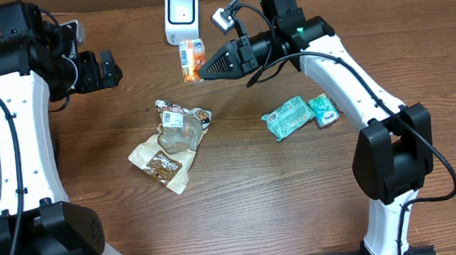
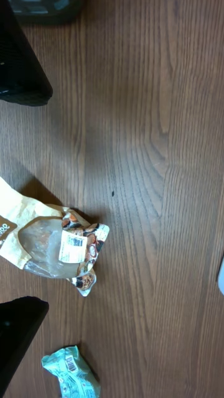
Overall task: Scan the item barcode
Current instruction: 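Hold the orange Kleenex pack against the scanner window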
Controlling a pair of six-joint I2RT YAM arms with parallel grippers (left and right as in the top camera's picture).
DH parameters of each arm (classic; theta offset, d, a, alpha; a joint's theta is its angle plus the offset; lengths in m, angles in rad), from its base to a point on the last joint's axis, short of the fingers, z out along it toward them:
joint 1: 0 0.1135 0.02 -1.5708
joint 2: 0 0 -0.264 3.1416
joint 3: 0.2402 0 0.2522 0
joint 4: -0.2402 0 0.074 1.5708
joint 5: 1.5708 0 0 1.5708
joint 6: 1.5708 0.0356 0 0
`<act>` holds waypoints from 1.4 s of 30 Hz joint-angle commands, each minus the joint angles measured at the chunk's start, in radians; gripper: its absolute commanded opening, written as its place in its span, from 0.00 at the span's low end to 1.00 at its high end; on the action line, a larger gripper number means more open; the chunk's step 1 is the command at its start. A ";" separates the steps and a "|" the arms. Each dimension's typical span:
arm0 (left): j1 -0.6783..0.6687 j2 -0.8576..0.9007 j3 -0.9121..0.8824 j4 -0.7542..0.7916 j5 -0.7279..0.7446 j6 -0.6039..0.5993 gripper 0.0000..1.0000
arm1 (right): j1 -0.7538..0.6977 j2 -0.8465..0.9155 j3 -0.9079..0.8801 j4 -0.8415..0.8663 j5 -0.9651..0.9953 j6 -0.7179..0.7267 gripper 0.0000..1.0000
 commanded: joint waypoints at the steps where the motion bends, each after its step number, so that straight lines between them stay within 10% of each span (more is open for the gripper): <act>1: -0.011 0.009 0.003 0.001 0.008 0.016 1.00 | -0.007 -0.031 0.018 0.011 -0.055 0.006 0.04; 15: -0.011 0.009 0.003 0.002 0.008 0.016 1.00 | 0.035 -0.031 0.065 -0.195 0.615 0.114 0.04; 24: -0.011 0.009 0.003 0.001 0.008 0.016 1.00 | 0.142 -0.011 0.419 -0.353 1.377 0.082 0.04; 34: -0.011 0.009 0.003 0.001 0.008 0.016 1.00 | 0.199 0.066 0.493 -0.083 1.747 -0.052 0.04; 42: -0.011 0.009 0.003 0.001 0.008 0.016 1.00 | 0.199 0.246 0.493 0.265 1.818 -0.513 0.04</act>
